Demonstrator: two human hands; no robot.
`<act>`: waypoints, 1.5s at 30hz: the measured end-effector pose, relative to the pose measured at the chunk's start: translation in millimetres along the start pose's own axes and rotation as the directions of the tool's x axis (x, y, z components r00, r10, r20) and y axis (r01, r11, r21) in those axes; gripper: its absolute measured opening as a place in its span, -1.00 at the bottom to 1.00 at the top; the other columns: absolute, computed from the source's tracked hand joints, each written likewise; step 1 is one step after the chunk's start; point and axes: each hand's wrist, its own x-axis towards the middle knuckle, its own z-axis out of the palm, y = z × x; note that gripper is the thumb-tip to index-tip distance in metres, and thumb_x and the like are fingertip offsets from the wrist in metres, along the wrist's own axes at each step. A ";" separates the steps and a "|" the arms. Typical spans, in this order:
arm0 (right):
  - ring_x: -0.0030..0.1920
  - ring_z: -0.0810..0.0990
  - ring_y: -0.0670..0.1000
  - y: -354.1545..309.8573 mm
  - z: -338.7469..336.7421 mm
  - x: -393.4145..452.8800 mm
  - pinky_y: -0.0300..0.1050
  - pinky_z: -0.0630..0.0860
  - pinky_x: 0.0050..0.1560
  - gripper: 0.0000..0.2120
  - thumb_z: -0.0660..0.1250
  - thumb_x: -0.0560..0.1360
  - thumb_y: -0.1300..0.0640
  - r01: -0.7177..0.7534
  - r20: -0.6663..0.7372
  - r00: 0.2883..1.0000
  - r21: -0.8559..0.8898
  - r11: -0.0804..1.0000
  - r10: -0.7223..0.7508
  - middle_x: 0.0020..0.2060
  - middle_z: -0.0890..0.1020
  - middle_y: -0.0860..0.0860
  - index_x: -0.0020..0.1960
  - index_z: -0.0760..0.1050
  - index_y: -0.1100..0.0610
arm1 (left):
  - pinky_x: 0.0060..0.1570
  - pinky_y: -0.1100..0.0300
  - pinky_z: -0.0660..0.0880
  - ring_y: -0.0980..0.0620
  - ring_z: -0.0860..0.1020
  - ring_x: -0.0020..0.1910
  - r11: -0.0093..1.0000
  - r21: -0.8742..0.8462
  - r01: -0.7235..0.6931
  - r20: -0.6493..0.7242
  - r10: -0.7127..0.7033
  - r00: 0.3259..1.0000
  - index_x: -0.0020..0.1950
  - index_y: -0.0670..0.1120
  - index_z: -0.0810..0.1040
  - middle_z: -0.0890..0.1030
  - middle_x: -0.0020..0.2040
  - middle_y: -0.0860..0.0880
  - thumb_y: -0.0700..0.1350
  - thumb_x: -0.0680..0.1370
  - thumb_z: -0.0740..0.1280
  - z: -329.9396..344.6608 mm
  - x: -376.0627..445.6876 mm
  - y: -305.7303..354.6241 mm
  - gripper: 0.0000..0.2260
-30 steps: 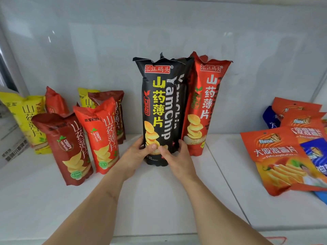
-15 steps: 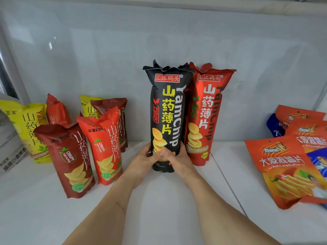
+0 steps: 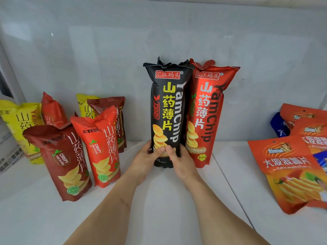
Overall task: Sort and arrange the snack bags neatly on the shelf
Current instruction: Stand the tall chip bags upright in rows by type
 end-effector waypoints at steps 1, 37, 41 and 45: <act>0.20 0.53 -0.11 0.5 0.1 0.8 -0.31 0.41 0.06 -0.49 0.24 0.54 -0.28 0.000 -0.003 1.000 0.000 1.000 0.000 0.23 0.55 -0.18 0.43 0.36 -0.13 | 0.39 -0.05 0.41 0.04 0.53 0.32 1.000 0.004 0.006 -0.007 -0.006 1.000 0.41 0.17 0.46 0.64 0.25 0.12 0.26 0.30 0.55 -0.5 0.5 0.1 -0.29; 0.17 0.55 -0.04 -31.4 88.2 -81.4 -0.23 0.37 0.08 -0.63 0.28 0.60 -0.06 0.069 -0.067 0.994 -0.278 0.958 -0.091 0.20 0.60 0.01 0.31 0.48 0.13 | -0.08 0.23 0.49 0.01 0.63 0.03 0.514 0.849 -0.126 -0.164 0.482 0.861 0.19 -0.04 0.65 0.67 0.12 0.01 -0.03 0.60 0.35 -72.0 -166.9 33.4 -0.79; 0.32 0.48 -0.06 -47.8 115.4 -88.2 -0.21 0.37 0.22 -0.45 0.33 0.56 -0.09 0.063 -0.040 0.997 -0.171 0.983 -0.071 0.38 0.48 -0.01 0.47 0.34 0.11 | -0.22 0.21 0.47 -0.01 0.62 -0.08 0.476 0.866 -0.154 -0.247 0.675 0.695 0.10 -0.07 0.62 0.61 0.03 0.01 -0.03 0.55 0.40 -101.6 -188.7 35.6 -0.82; 0.48 0.31 -0.01 -64.5 130.5 -85.4 -0.09 0.29 0.36 -0.24 0.37 0.51 -0.14 0.056 0.004 0.998 -0.110 0.992 -0.055 0.52 0.29 0.00 0.57 0.13 0.08 | 0.09 0.05 0.50 -0.08 0.51 0.16 0.647 0.754 -0.111 -0.491 0.667 0.561 0.34 -0.13 0.43 0.44 0.24 -0.10 0.02 0.47 0.49 -125.8 -190.9 37.8 -0.48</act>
